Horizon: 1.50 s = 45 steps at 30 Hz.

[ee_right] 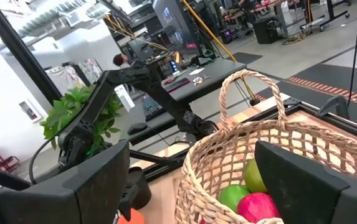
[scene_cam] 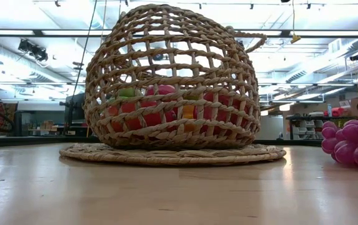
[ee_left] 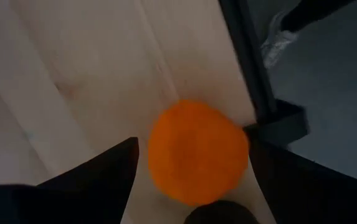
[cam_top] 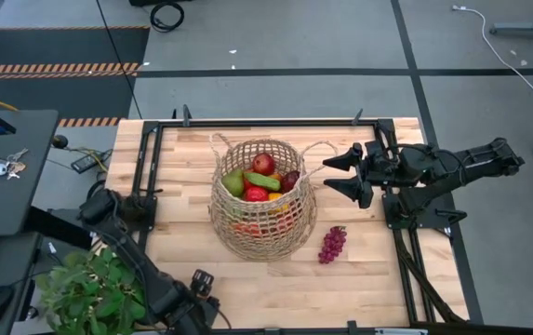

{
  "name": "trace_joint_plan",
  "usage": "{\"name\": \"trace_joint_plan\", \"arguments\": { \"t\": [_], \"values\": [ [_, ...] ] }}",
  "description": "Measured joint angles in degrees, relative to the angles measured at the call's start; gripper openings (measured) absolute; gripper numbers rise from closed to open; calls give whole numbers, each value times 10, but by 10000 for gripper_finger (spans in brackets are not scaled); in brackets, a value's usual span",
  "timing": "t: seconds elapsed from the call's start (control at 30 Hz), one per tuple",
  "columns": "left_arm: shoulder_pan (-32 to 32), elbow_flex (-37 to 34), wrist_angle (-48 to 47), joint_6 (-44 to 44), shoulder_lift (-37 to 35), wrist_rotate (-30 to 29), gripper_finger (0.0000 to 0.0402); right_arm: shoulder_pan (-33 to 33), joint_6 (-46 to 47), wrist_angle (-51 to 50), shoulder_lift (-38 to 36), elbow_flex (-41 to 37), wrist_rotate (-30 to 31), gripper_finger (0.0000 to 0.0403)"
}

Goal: Build produce basket
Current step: Put the orange tangerine into the basket

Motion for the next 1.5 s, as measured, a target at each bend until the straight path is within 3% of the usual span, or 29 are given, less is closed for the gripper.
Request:
{"name": "trace_joint_plan", "arguments": {
  "t": [0.3, 0.8, 1.3, 1.5],
  "values": [
    [-29, 0, -4, 62, 28, -20, 314, 0, 11, -2, 0, 0, 0, 348],
    [-20, 0, -34, 96, 40, -56, 314, 0, 15, 1, 0, 0, 0, 348],
    [55, 0, -116, 69, 41, -109, 302, 0, 15, 10, 0, 0, -11, 348],
    [90, -54, -119, 72, 38, -115, 284, 0, 15, 10, 0, 0, -12, 348]
  ]
}}
